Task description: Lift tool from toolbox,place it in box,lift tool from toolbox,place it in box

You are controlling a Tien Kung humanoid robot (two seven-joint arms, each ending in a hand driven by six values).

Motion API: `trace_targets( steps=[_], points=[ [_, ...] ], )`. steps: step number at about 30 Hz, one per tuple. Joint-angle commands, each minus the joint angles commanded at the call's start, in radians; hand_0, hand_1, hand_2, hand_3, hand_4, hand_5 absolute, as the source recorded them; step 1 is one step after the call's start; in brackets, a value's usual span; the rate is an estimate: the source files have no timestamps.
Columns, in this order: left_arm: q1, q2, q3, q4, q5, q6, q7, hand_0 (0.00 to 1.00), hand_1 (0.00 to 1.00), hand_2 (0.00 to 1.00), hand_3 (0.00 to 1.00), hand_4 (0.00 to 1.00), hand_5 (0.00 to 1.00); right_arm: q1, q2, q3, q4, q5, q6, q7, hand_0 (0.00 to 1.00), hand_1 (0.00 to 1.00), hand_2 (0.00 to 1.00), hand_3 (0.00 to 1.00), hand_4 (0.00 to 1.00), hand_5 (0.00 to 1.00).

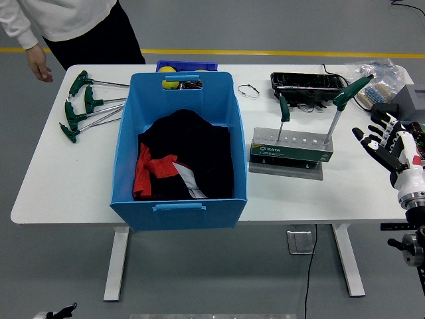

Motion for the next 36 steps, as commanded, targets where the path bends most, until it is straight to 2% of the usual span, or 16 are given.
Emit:
trace_targets(
  steps=[1, 12, 29, 32, 36],
  points=[
    [0.000, 0.000, 0.001, 0.000, -0.001, 0.000, 0.000, 0.837, 0.819, 0.803, 0.612, 0.717, 0.570, 0.000, 0.000, 0.001, -0.001, 0.017, 0.005, -0.003, 0.998, 0.954, 0.948, 0.998, 0.998, 0.974],
    [-0.007, -0.001, 0.005, 0.000, -0.014, 0.000, -0.004, 0.838, 0.819, 0.803, 0.613, 0.717, 0.570, 0.004, 0.002, 0.008, -0.008, 0.049, 0.021, -0.006, 0.998, 0.967, 0.962, 0.998, 0.998, 0.998],
    [-0.012, 0.000, 0.010, 0.000, -0.026, 0.000, -0.007, 0.838, 0.819, 0.802, 0.613, 0.718, 0.572, 0.009, 0.000, 0.012, 0.000, 0.052, 0.007, 0.017, 0.998, 0.963, 0.959, 0.998, 0.998, 0.983],
    [-0.012, -0.001, 0.013, 0.000, -0.029, 0.000, -0.008, 0.839, 0.819, 0.802, 0.614, 0.719, 0.571, 0.010, -0.003, 0.016, 0.007, 0.007, -0.007, 0.027, 0.998, 0.962, 0.957, 0.998, 0.998, 0.954],
    [-0.013, -0.001, 0.014, 0.000, -0.031, 0.000, -0.008, 0.839, 0.819, 0.802, 0.614, 0.719, 0.571, 0.018, -0.024, 0.027, 0.027, -0.124, -0.042, 0.047, 0.998, 0.962, 0.957, 0.998, 0.998, 0.954]
  ],
)
